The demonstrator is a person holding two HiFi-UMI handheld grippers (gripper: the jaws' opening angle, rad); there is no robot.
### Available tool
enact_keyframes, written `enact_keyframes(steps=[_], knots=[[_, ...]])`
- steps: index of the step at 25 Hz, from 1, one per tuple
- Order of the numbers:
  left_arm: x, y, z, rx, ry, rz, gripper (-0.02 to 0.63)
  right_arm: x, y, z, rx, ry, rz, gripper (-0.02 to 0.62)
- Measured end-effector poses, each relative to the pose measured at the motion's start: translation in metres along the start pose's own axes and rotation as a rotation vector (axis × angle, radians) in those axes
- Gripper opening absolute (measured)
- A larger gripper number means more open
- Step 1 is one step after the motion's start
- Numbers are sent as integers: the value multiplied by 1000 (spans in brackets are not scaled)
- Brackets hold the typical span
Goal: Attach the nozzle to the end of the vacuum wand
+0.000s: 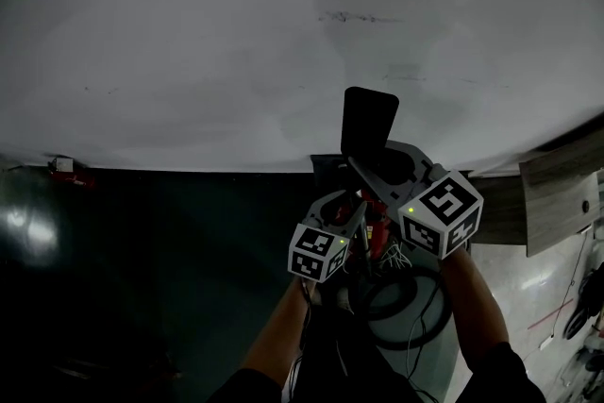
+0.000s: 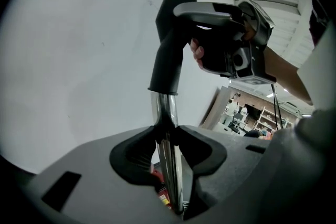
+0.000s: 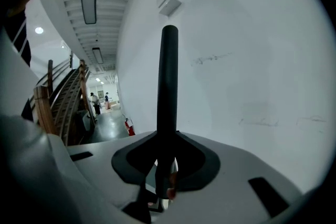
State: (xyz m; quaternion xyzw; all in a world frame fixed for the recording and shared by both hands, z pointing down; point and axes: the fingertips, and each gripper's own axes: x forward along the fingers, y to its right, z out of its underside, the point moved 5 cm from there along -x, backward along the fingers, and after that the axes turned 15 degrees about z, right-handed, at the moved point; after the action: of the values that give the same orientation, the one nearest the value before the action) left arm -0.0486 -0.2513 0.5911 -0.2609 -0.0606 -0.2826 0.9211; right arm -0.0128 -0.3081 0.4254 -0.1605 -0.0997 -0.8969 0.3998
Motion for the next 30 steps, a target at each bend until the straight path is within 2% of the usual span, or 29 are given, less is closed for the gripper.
enact_keyframes(steps=[3, 6, 14, 19, 21, 25, 27, 30], knots=[[3, 0, -3, 14, -6, 1, 138, -3, -5, -1, -69, 8, 0, 92], [6, 3, -3, 26, -9, 2, 138, 2, -5, -2, -73, -9, -14, 92], [9, 8, -6, 36, -2, 15, 138, 17, 9, -7, 40, -61, -19, 92], [2, 2, -1, 15, 1, 7, 138, 16, 22, 2, 166, -49, -5, 91], [1, 0, 0, 16, -1, 8, 138, 13, 16, 1, 125, -26, -4, 91], [3, 3, -3, 32, -6, 12, 138, 20, -5, -4, -31, -37, -40, 91], [5, 5, -4, 38, -5, 14, 138, 24, -6, -4, -34, -49, -55, 92], [8, 10, -4, 40, 5, 19, 138, 28, 3, -3, 31, -50, -56, 92]])
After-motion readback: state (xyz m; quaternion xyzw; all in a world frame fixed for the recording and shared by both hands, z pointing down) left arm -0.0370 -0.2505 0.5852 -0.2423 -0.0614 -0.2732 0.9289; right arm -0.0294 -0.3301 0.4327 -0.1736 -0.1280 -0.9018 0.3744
